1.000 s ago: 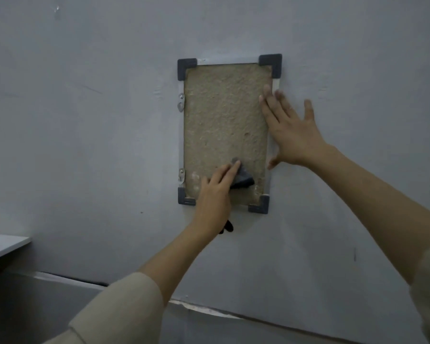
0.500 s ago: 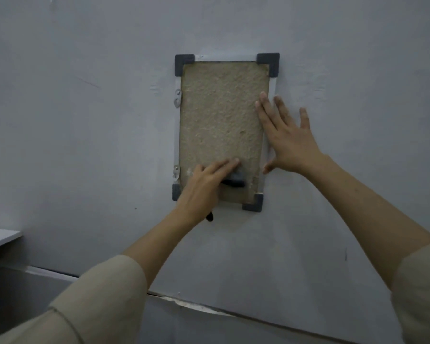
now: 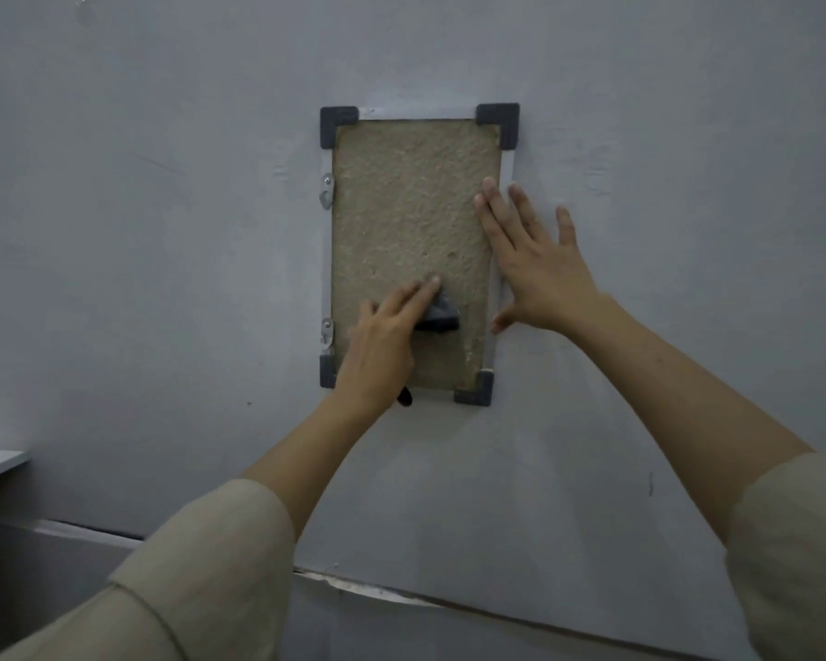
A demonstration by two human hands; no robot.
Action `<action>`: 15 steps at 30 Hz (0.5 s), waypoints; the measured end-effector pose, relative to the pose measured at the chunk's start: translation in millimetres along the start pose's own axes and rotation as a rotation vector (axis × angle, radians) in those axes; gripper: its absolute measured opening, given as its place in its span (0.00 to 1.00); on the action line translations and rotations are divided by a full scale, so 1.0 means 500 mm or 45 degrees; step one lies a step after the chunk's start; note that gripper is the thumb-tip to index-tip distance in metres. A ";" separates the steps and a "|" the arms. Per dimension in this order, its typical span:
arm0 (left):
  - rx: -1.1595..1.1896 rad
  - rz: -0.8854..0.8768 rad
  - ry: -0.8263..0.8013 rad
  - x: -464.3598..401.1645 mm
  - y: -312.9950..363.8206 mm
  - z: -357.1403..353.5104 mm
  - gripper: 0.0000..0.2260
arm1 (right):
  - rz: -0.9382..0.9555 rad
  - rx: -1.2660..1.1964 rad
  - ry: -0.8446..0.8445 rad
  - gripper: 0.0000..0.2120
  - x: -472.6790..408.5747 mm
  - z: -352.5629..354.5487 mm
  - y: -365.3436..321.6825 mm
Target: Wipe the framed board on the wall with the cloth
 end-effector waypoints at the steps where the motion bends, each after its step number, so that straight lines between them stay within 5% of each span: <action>1: -0.012 -0.084 -0.059 0.010 0.012 -0.010 0.32 | 0.001 0.005 0.001 0.66 0.000 0.000 -0.001; 5: -0.069 -0.418 -0.337 0.023 0.018 -0.017 0.33 | -0.003 0.006 0.008 0.65 -0.001 0.000 0.001; 11: 0.002 -0.046 -0.009 -0.027 0.000 0.004 0.30 | -0.003 -0.004 0.000 0.65 -0.001 0.000 -0.001; 15: -0.045 -0.383 -0.312 0.013 0.028 -0.021 0.32 | -0.005 -0.004 0.007 0.65 -0.001 0.001 0.000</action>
Point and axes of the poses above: each hand's wrist, its own x-axis away from the middle knuckle, its own z-axis out of the back of the hand, y = z × x, the point moved 3 cm from there along -x, towards the middle knuckle, and after that the axes turned 14 degrees about -z, right-handed, at the moved point
